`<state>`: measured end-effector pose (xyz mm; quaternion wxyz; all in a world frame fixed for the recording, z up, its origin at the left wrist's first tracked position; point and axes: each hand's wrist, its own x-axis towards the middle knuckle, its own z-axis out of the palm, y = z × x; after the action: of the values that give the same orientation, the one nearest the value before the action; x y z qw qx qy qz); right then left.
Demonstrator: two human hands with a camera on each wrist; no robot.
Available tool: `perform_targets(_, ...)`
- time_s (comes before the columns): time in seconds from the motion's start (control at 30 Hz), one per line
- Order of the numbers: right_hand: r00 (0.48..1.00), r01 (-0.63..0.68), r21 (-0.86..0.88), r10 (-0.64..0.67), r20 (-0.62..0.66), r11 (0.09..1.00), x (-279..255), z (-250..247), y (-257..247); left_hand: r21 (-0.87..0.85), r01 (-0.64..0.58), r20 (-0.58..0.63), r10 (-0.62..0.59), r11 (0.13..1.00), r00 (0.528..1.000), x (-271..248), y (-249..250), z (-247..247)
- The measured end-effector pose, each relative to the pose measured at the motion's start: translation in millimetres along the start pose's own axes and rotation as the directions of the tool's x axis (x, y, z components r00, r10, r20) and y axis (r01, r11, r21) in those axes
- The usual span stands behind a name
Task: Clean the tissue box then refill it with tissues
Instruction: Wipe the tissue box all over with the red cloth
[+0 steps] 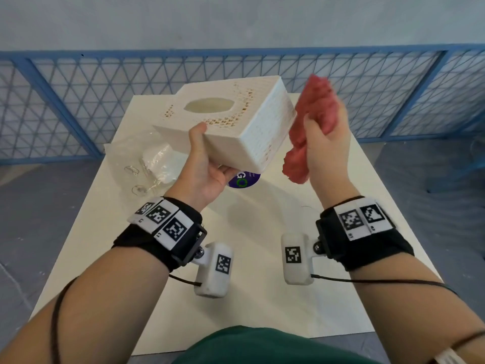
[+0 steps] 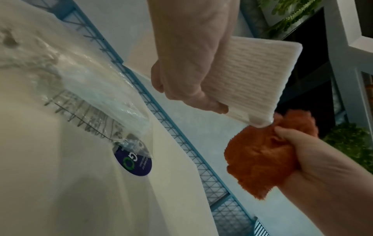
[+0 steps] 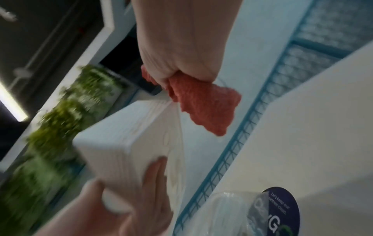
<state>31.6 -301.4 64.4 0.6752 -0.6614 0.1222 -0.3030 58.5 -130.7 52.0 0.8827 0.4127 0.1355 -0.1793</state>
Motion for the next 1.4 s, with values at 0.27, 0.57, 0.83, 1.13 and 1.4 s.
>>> perform_targets(0.27, 0.907, 0.360, -0.158, -0.306, 0.290, 0.919, -37, 13, 20, -0.088, 0.012, -0.007, -0.013, 0.996, 1.000, 4, 3, 6)
perform_targets(0.57, 0.869, 0.430, 0.032, -0.423, 0.256, 0.902, -51, -1, 20, 0.002, -0.026, -0.054, 0.026, 1.000, 0.998, 5, 17, 4)
perform_targets(0.83, 0.907, 0.373, -0.112, -0.336, 0.255, 0.921, -39, 17, 1, 0.087, 0.002, 0.003, -0.003, 0.996, 1.000, 5, 8, 8)
perform_targets(1.13, 0.938, 0.319, -0.174, -0.284, 0.196, 0.932, -22, 1, 1, 0.426, -0.185, -0.089, 0.244, 0.886, 0.966, 7, 19, -23)
perform_targets(1.4, 0.723, 0.593, -0.288, -0.341, 0.601, 0.752, -55, 13, 32, 0.443, -0.244, -0.113, 0.324, 0.863, 0.939, 6, 7, -9)
